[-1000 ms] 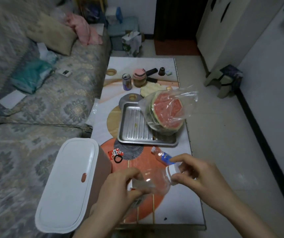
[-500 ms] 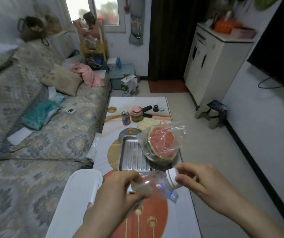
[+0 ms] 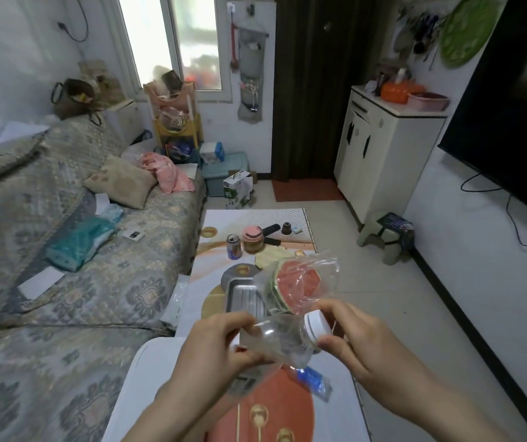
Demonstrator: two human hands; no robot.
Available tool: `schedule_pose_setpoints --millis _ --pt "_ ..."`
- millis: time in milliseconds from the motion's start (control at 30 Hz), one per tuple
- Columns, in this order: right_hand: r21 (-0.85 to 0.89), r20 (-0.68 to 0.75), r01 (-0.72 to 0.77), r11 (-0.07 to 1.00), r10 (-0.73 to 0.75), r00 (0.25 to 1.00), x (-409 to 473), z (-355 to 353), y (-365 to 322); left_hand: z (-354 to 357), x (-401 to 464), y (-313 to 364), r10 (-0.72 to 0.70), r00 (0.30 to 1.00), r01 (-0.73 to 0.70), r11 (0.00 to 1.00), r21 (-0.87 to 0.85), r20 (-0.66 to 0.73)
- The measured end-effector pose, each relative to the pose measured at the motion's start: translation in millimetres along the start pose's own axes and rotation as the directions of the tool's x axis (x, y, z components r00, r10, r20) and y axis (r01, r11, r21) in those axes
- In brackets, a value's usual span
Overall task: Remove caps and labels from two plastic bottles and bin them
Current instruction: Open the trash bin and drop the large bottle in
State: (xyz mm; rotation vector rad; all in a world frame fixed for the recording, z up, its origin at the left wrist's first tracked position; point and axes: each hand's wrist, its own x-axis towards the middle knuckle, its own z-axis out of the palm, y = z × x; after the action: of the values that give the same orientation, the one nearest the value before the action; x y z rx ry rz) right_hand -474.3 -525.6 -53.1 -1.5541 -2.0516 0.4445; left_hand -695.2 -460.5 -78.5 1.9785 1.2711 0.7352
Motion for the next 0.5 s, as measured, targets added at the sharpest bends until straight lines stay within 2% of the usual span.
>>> schedule_pose_setpoints --millis 167,233,300,367,433,500 --pt "-0.011 0.044 0.122 0.992 -0.122 0.992 0.8 -4.1 -3.6 -17.5 7.1 2.9 -0.069 0.951 0.123 0.979 -0.162 0.302" --pt "0.026 0.016 0.105 0.994 -0.105 0.994 0.1 -1.5 -7.9 -19.1 5.0 5.0 -0.068 0.94 0.14 0.971 -0.195 0.334" --pt "0.054 -0.017 0.057 0.997 -0.056 0.998 -1.6 4.3 -10.0 -15.8 1.0 5.1 -0.067 0.958 0.121 0.976 -0.182 0.278" --pt "0.066 -0.06 -0.024 0.997 0.028 0.998 -2.3 13.4 -11.6 -9.3 -4.1 4.6 -0.053 0.99 0.065 0.994 -0.085 0.133" --pt "0.13 -0.089 -0.162 0.978 0.175 0.981 -2.6 27.1 -13.1 -2.0 -8.1 4.1 0.014 0.999 -0.009 0.988 0.154 -0.031" --pt "0.204 -0.043 -0.28 0.938 0.294 0.955 -3.1 39.9 -13.2 1.0 -11.0 2.9 0.079 0.994 -0.049 0.941 0.334 -0.076"
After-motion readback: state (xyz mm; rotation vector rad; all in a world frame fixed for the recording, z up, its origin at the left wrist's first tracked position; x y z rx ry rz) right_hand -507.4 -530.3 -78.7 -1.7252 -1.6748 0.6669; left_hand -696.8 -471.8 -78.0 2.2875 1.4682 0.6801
